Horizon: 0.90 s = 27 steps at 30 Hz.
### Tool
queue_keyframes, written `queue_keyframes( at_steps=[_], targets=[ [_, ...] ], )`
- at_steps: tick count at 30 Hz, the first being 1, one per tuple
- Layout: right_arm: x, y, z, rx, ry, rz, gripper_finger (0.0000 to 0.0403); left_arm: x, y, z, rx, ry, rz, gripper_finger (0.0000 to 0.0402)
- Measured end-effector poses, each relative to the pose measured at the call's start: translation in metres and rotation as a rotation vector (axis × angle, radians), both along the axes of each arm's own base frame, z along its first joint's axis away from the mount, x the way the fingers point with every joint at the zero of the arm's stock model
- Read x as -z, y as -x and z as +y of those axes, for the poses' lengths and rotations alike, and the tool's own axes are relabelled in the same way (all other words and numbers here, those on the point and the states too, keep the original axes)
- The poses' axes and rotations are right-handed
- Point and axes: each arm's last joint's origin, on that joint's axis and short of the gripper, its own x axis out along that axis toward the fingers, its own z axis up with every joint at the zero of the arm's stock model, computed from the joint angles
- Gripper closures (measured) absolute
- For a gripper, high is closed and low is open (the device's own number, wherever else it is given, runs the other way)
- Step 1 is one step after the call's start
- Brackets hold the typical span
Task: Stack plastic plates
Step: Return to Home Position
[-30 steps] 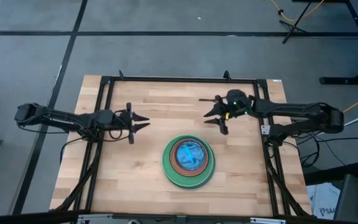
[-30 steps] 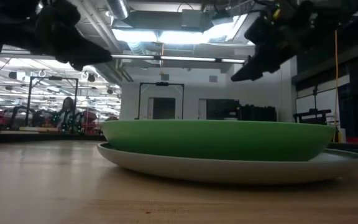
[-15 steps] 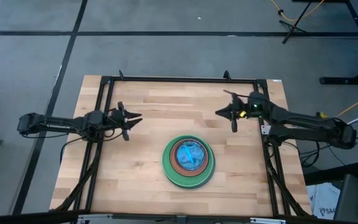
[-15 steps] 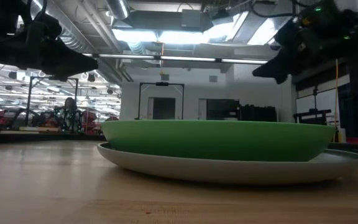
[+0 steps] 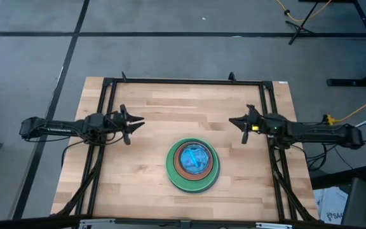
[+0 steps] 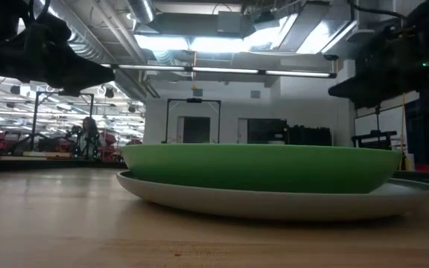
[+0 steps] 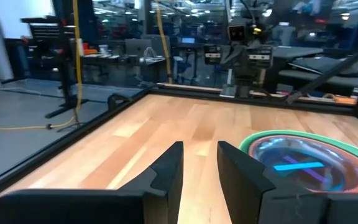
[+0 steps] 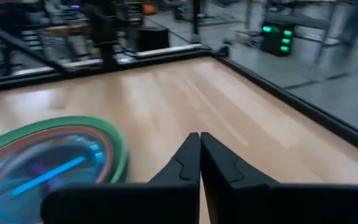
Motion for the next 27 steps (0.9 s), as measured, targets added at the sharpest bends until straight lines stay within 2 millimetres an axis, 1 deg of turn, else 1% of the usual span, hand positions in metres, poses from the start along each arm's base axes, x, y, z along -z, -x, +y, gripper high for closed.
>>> queue_keyframes(
  at_steps=[10, 14, 18, 23, 27],
  targets=[
    [0.008, 0.017, 0.009, -0.227, 0.020, -0.098, 0.0402, 0.001, 0.000, -0.003, 0.091, -0.012, 0.009, 0.0310],
    [0.009, 0.022, 0.010, -0.235, 0.060, -0.150, 0.0402, 0.002, 0.000, -0.003, 0.116, -0.048, 0.036, 0.0310],
    [0.015, 0.025, 0.010, -0.239, 0.076, -0.130, 0.0402, 0.001, 0.000, -0.002, 0.081, -0.047, 0.028, 0.0310],
    [0.014, 0.026, 0.009, -0.212, 0.090, -0.136, 0.0402, -0.003, 0.002, -0.002, 0.051, -0.005, -0.031, 0.0310],
    [0.015, 0.026, 0.009, -0.192, 0.082, -0.129, 0.0402, -0.007, 0.005, -0.003, 0.081, 0.005, -0.082, 0.0310]
  ],
)
